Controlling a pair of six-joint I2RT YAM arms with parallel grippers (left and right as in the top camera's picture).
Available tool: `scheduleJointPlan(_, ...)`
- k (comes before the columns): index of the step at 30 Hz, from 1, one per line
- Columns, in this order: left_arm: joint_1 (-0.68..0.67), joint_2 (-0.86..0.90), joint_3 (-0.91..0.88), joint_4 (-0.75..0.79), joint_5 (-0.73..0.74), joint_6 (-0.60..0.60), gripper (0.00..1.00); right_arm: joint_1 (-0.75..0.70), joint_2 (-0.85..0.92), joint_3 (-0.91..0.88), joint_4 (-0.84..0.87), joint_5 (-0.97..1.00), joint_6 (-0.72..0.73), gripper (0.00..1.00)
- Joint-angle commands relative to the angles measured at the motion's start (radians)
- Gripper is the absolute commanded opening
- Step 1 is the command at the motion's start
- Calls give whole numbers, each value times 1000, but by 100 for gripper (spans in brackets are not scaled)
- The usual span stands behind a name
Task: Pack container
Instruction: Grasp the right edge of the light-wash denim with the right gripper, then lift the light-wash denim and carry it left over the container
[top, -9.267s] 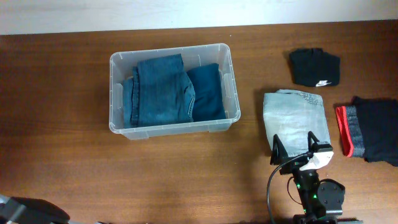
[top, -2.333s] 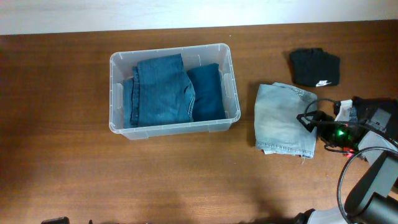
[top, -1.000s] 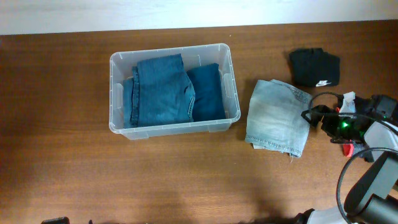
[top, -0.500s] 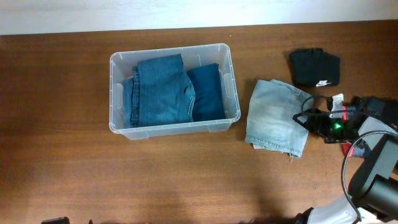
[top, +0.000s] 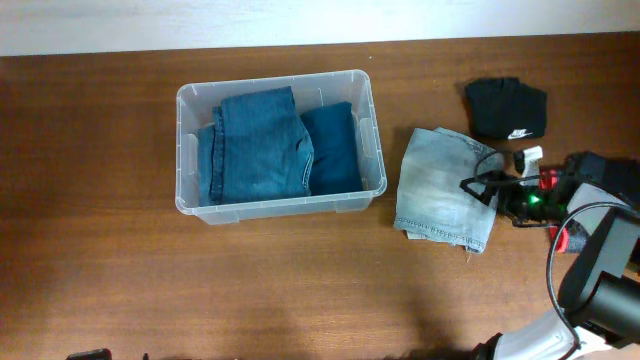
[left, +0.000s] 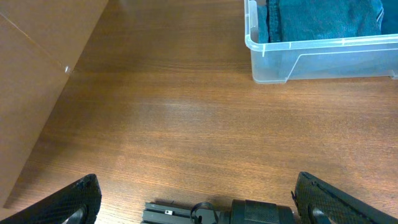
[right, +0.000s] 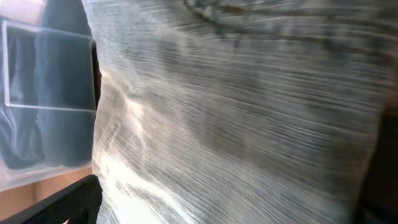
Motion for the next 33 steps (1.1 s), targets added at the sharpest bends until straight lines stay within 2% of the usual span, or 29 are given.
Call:
scheduleJointPlan(1,-5,-2,-3,0,-17,1,99,53,20,0,-2,87,-7,96)
scheduleJointPlan(5,-5,-2,-3,0,-17,1,99,76,20,0,-2,114,-5,87)
scheduleJointPlan(10,-5,-2,-3,0,-17,1,99,75,20,0,-3,113,-4,58)
scheduleJointPlan(17,-5,-2,-3,0,-17,1,100,75,20,0,-6,87,2,32)
scheduleJointPlan(21,-5,-2,-3,0,-17,1,99,75,20,1,-5,26,2,21)
scheduleJointPlan(24,-5,-2,-3,0,-17,1,99,74,20,3,-4,14,21,7)
scheduleJointPlan(26,-5,-2,-3,0,-17,1,99,69,20,10,-3,13,50,4)
scheduleJointPlan(33,-5,-2,-3,0,-17,1,99,16,11,80,-44,-111,93,4)
